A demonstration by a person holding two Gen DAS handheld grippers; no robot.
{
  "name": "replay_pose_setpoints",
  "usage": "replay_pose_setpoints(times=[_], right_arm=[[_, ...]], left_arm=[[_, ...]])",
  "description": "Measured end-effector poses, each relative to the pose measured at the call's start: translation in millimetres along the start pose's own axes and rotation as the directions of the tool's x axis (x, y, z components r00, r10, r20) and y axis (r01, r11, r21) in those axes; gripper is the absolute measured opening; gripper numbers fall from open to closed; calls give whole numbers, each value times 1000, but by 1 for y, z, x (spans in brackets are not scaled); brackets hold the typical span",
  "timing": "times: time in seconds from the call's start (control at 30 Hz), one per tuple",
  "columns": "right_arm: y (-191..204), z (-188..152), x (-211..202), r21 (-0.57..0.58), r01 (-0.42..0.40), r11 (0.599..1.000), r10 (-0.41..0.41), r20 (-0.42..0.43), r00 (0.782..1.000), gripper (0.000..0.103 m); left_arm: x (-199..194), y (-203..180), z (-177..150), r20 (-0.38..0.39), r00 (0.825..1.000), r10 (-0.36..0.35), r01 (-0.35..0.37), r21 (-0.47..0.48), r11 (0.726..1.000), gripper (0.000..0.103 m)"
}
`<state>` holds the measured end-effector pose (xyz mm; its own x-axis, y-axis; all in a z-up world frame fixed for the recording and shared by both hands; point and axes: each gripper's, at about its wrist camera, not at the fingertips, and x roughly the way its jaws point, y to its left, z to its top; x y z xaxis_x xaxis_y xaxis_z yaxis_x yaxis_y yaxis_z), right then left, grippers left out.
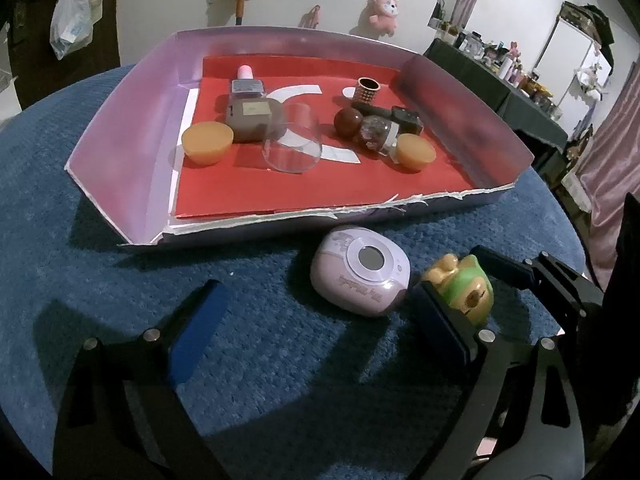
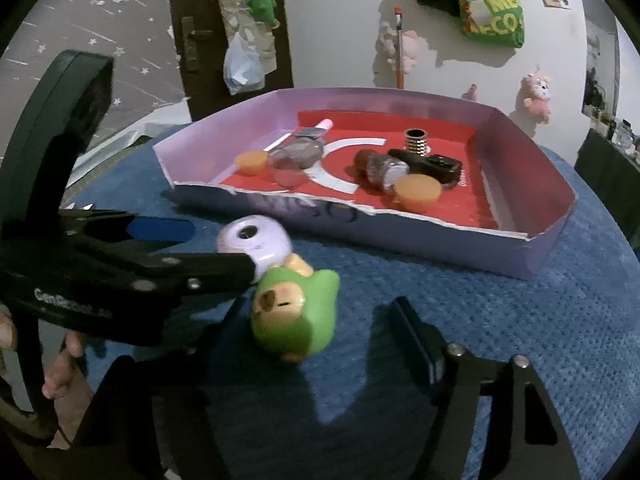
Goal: Organize rigid objects
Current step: 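Grasp the pink round speaker with the left gripper while the right grasps the green plush toy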
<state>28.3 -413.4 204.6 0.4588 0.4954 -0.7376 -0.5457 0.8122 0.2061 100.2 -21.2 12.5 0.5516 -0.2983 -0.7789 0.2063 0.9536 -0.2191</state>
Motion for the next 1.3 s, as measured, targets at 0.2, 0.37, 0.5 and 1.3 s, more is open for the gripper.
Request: replay_pose_setpoints(times=[0.2,0.37,0.5,1.3], right_arm=[[-14,9,0,31,-10,999,9,14,1000,73],[-8,8,8,18,-87,996,87,-11,996,51],[-6,7,6,-2,-87,996,87,-19,996,50],[-14,6,-3,30,-31,999,31,-7,1000,50]], left_arm=[[1,2,2,0,1000,-16,16,2,1000,93],[0,4,1,-5,1000,-20,20,25,999,93],[3,0,2,-10,1000,-30,30,52,998,93],[-5,-17,-1,15,999,-33,31,110,993,51]])
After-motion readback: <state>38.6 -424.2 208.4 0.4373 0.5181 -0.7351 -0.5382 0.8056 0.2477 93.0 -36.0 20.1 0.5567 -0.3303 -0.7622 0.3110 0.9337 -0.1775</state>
